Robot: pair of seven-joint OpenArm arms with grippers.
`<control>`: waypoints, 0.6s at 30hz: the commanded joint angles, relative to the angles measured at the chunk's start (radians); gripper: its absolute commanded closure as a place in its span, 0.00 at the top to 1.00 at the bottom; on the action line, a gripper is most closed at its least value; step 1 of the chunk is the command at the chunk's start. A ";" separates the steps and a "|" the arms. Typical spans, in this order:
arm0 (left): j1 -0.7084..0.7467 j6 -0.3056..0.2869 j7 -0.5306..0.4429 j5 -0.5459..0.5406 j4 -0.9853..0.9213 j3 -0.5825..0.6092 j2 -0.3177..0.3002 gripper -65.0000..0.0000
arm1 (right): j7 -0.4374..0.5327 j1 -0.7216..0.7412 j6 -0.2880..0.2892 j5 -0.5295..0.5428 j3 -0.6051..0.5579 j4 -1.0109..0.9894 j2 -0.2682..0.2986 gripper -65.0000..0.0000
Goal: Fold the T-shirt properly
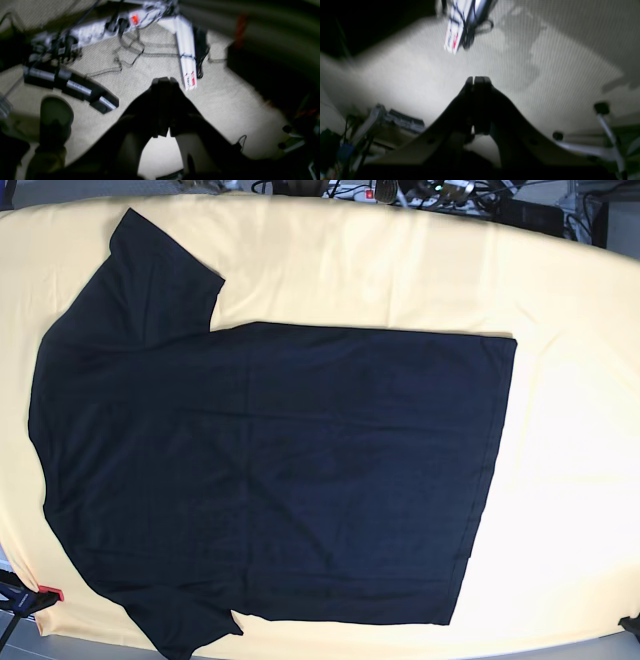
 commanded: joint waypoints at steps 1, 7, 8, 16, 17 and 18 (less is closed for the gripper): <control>0.034 -0.012 0.005 -0.024 0.022 0.000 -0.016 0.00 | 0.000 -0.032 0.008 0.001 0.002 0.025 0.014 0.00; 0.203 -0.105 0.033 -0.124 0.171 0.000 -0.122 0.00 | -0.058 -0.218 0.008 0.004 0.002 0.237 0.047 0.00; 0.232 -0.106 0.037 -0.142 0.205 0.000 -0.134 0.00 | -0.067 -0.250 0.007 0.004 0.002 0.281 0.049 0.00; 0.418 -0.104 0.129 -0.180 0.498 0.000 -0.232 0.00 | -0.137 -0.448 0.008 0.005 0.002 0.610 0.063 0.00; 0.440 -0.104 0.135 -0.180 0.534 0.000 -0.248 0.00 | -0.144 -0.470 0.008 0.005 0.002 0.644 0.064 0.00; 0.463 -0.103 0.137 -0.180 0.570 0.000 -0.265 0.00 | -0.147 -0.494 0.007 0.005 0.002 0.679 0.064 0.00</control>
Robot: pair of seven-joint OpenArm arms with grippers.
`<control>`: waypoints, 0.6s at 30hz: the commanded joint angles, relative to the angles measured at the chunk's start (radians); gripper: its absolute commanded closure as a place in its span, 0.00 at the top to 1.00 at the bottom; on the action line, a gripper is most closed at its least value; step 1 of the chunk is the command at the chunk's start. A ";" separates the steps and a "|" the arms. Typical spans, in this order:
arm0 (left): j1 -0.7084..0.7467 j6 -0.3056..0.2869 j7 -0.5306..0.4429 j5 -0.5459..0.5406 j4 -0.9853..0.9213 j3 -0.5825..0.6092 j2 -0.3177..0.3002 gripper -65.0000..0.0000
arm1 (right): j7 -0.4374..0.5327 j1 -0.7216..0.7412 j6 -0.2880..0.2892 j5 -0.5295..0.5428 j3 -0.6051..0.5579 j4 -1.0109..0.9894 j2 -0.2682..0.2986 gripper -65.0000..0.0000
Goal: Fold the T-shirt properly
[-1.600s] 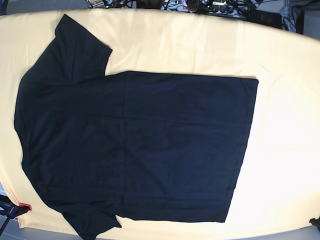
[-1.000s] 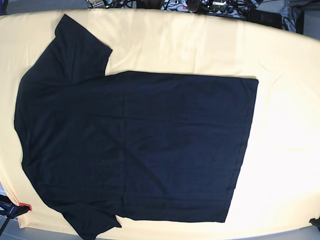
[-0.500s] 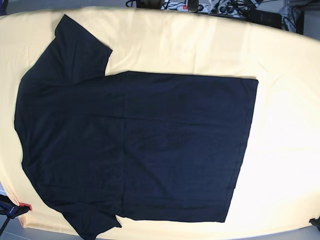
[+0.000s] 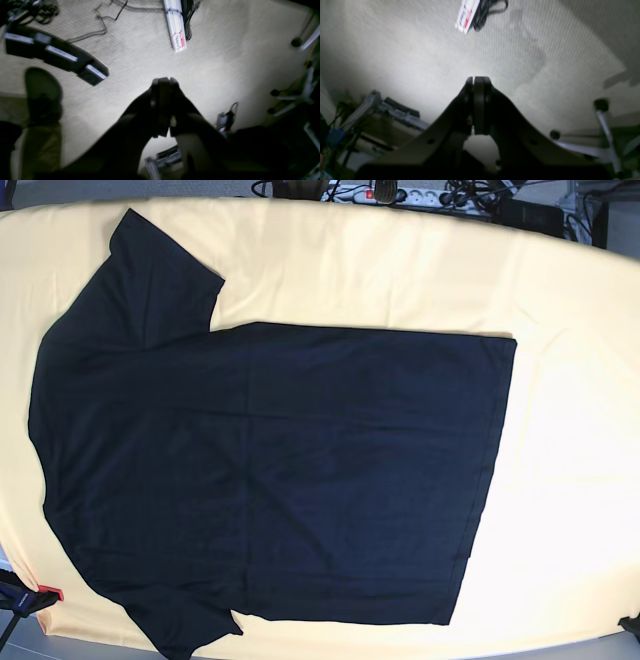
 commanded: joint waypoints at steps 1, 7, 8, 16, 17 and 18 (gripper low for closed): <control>0.042 -0.007 0.008 -0.007 0.040 0.000 -0.027 0.00 | -0.009 -0.051 0.007 0.000 0.001 0.037 0.004 0.00; 0.187 0.010 0.061 -0.007 0.297 -0.014 -0.156 0.00 | -0.094 -0.205 -0.056 0.003 0.001 0.298 0.070 0.00; 0.212 0.027 0.081 -0.007 0.344 -0.027 -0.176 0.00 | -0.111 -0.231 -0.079 0.003 0.001 0.351 0.091 0.00; 0.441 0.021 0.188 -0.006 0.720 -0.265 -0.275 0.00 | -0.142 -0.472 -0.228 -0.119 0.001 0.765 0.209 0.00; 0.468 0.009 0.200 -0.006 0.769 -0.306 -0.276 0.00 | -0.159 -0.493 -0.242 -0.152 0.001 0.808 0.219 0.00; 0.492 -0.001 0.214 -0.006 0.821 -0.349 -0.275 0.00 | -0.174 -0.500 -0.255 -0.176 0.001 0.846 0.229 0.00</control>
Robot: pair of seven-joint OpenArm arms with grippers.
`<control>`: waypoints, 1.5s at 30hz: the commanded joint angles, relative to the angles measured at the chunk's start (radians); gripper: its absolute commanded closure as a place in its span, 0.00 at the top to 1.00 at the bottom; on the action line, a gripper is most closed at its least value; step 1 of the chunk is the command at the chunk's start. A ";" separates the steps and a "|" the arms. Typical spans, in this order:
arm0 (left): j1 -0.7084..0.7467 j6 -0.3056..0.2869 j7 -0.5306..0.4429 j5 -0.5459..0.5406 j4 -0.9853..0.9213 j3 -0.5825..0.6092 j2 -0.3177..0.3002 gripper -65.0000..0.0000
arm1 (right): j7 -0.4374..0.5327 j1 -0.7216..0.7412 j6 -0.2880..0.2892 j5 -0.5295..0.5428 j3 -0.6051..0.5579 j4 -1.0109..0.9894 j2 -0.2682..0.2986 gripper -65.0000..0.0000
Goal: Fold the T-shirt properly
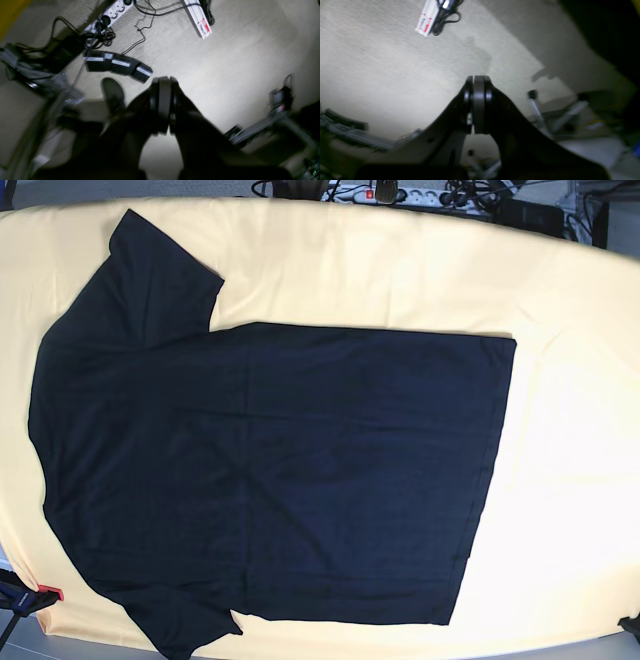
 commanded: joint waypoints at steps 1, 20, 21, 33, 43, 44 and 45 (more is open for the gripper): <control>0.031 -0.008 -0.001 -0.006 0.063 -0.045 -0.006 0.00 | -0.004 -0.015 -0.019 -0.031 0.003 0.046 0.021 0.00; -0.025 -0.011 -0.086 0.016 0.362 -0.422 -0.108 0.00 | -0.037 -0.015 -0.279 -0.521 0.079 0.217 0.103 0.00; -0.038 -0.011 -0.102 0.023 0.349 -0.422 -0.127 0.00 | -0.017 -0.015 -0.278 -0.507 0.105 0.217 0.103 0.00; -0.380 -0.250 -0.491 0.106 -0.019 -0.227 -0.405 0.10 | 0.236 0.322 0.045 -0.034 0.291 0.215 0.102 0.00; -0.798 -0.266 -0.510 0.214 -0.143 0.200 -0.520 0.57 | 0.235 0.369 0.044 0.002 0.291 0.215 0.089 0.00; -0.833 -0.266 -0.510 0.223 -0.152 0.238 -0.520 0.57 | 0.235 0.369 0.044 0.002 0.291 0.215 0.089 0.00; -0.867 -0.265 -0.510 0.240 -0.160 0.280 -0.520 0.57 | 0.235 0.369 0.044 0.002 0.291 0.215 0.089 0.00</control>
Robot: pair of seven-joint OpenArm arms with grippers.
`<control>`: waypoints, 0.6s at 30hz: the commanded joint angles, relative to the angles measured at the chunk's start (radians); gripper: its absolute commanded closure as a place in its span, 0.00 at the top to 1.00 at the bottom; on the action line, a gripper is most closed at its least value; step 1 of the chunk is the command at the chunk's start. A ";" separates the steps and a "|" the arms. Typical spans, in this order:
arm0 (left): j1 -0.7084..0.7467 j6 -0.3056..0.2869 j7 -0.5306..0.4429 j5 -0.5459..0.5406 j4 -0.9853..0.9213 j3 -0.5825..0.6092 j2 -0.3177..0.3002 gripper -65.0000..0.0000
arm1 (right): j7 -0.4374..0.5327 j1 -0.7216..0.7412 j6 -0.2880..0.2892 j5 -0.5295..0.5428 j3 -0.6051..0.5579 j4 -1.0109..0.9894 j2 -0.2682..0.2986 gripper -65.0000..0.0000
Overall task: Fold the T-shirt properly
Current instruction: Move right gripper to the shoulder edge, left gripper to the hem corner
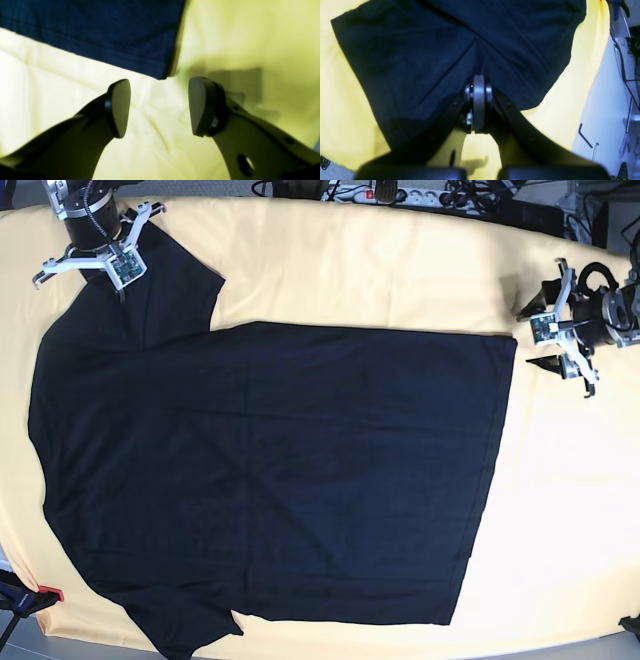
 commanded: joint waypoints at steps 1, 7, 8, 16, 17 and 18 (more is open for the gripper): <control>-0.040 0.006 -0.015 0.012 -0.003 0.027 -0.023 0.57 | 0.015 -0.006 -0.011 -0.006 0.006 0.015 0.009 0.00; -0.221 0.017 -0.014 0.047 -0.065 0.243 -0.016 0.57 | 0.015 -0.006 -0.011 -0.006 0.006 0.015 0.009 0.00; -0.246 0.031 -0.014 0.047 -0.070 0.269 -0.014 0.57 | 0.015 -0.006 -0.012 -0.006 0.006 0.015 0.009 0.00; -0.375 0.048 -0.014 0.066 -0.072 0.355 0.031 0.57 | 0.015 -0.006 -0.012 -0.006 0.006 0.015 0.008 0.00; -0.379 0.048 -0.014 0.066 -0.072 0.357 0.036 0.57 | 0.015 -0.006 -0.012 -0.006 0.006 0.015 0.009 0.00; -0.381 0.048 -0.014 0.066 -0.072 0.357 0.043 0.57 | 0.015 -0.006 -0.012 -0.006 0.006 0.015 0.009 0.00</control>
